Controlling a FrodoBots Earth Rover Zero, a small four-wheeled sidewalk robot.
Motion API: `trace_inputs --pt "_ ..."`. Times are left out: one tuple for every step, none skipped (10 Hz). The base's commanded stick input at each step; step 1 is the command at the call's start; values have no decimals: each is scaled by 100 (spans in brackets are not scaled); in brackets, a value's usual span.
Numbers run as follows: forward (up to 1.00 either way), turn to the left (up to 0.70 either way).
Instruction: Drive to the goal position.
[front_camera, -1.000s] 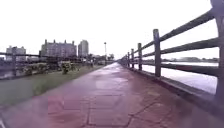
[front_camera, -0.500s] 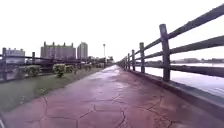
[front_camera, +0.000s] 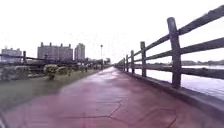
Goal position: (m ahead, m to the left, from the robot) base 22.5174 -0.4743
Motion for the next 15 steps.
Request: trace_inputs --pt "100 -1" --pt "100 -1" --pt "100 -1" --pt "100 -1" --pt "100 -1" --pt "100 -1" --pt "100 -1" --pt "100 -1" --pt "100 -1" --pt "100 -1" --pt "100 -1" --pt "100 -1" --pt "100 -1" --pt "100 -1" --pt "100 -1"
